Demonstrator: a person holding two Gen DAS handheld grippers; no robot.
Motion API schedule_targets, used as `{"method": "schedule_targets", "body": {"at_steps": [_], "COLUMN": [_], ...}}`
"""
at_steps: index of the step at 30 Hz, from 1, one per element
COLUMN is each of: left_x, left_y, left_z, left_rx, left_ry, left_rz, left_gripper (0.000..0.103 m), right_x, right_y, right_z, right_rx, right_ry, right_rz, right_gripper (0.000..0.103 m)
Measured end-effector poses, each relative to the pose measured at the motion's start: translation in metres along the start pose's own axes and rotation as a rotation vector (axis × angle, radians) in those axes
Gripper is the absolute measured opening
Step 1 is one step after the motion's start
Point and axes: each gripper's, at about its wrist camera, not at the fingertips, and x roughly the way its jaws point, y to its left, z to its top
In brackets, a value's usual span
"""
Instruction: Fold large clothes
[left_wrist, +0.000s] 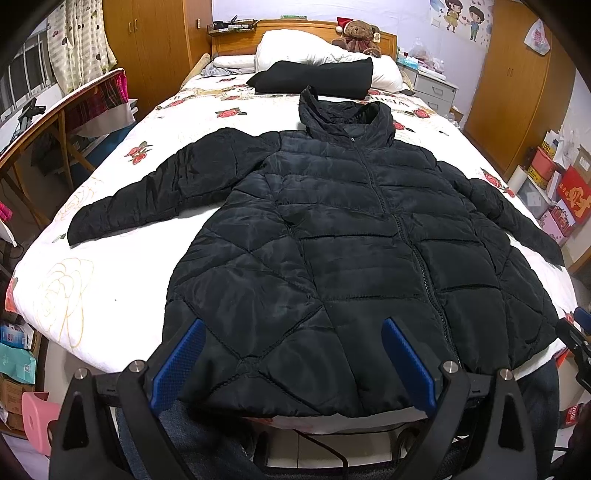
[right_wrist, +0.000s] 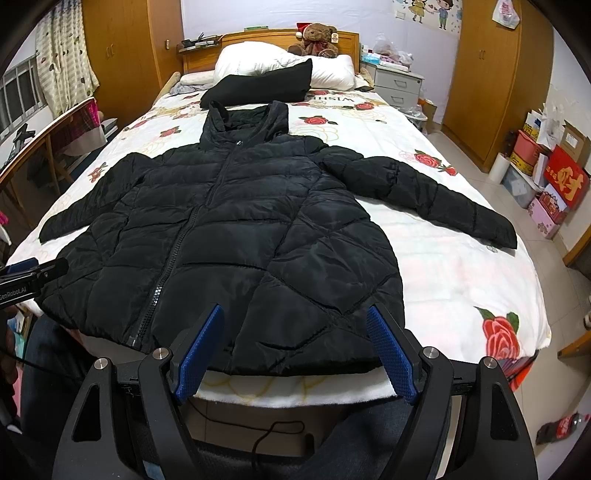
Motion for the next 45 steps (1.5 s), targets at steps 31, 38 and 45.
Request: {"method": "schedule_targets", "body": {"at_steps": [31,38,45], "left_x": [-0.0008,-0.0008,-0.0009], "left_y": [0.0017,0.0021,0.0022], "left_z": [-0.0021,-0.0016,-0.0014], "left_rx": [-0.004,-0.004,-0.004], "left_ry": [0.006,0.009,0.008], "left_rz": [-0.007,-0.006,-0.007], "left_gripper": [0.098,0.097,0.098], "right_x": [-0.0004,-0.0004,-0.0008], "right_y": [0.0011,0.0014,0.0015], "right_z": [0.0024,0.0023,0.0020], "right_rx": [-0.002,-0.002,-0.002], "right_ry": [-0.001,-0.001,-0.002], "right_rz": [-0.002,-0.003,-0.003], "right_gripper": [0.079,0.079,0.079]}}
